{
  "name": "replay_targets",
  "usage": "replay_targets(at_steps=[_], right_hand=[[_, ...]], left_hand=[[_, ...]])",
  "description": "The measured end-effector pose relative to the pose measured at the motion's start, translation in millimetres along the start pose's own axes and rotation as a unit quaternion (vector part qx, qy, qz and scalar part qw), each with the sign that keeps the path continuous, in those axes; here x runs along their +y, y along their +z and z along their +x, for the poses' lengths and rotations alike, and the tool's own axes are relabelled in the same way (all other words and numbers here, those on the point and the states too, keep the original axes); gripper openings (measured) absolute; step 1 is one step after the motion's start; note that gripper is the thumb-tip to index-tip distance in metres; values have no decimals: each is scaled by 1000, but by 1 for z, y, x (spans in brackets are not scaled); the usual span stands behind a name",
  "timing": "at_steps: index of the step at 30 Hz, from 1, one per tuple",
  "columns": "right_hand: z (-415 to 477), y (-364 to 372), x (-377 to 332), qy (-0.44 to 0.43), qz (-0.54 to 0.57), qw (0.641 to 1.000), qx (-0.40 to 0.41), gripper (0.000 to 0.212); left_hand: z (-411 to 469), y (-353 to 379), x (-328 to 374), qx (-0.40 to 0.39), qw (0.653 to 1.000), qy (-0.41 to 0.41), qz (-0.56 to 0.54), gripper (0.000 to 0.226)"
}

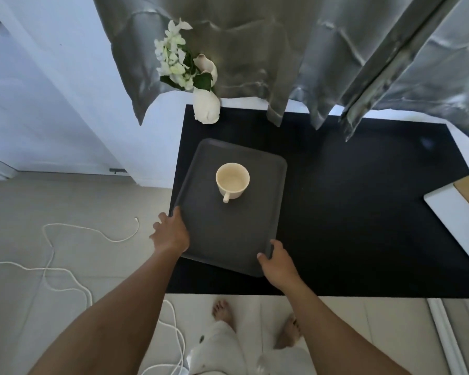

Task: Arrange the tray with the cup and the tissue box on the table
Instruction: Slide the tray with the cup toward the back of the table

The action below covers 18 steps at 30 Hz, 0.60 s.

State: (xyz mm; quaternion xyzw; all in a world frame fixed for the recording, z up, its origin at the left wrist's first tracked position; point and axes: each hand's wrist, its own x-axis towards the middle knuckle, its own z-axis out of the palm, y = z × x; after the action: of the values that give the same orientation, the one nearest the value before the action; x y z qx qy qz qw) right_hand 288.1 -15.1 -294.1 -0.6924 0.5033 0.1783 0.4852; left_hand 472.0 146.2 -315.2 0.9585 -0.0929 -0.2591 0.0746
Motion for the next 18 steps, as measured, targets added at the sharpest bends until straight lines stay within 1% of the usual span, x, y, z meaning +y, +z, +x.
replay_targets(at_steps=[3, 8, 10, 13, 16, 18], right_hand=[[2, -7, 3, 6, 18, 1000, 9, 64], [2, -24, 8, 20, 51, 998, 25, 64], [3, -34, 11, 22, 55, 998, 34, 64], [11, -50, 14, 24, 60, 997, 35, 64], [21, -64, 14, 31, 75, 996, 38, 63], [28, -72, 12, 31, 86, 995, 46, 62]], left_hand=[[-2, 1, 4, 2, 1000, 3, -11, 59], [-4, -1, 20, -21, 997, -28, -72, 48], [-5, -4, 29, -26, 996, -19, -80, 40], [-5, -7, 41, -31, 994, 5, -103, 34], [0, -9, 52, -42, 988, 1, -152, 33], [2, -12, 59, -52, 982, -14, -180, 38]])
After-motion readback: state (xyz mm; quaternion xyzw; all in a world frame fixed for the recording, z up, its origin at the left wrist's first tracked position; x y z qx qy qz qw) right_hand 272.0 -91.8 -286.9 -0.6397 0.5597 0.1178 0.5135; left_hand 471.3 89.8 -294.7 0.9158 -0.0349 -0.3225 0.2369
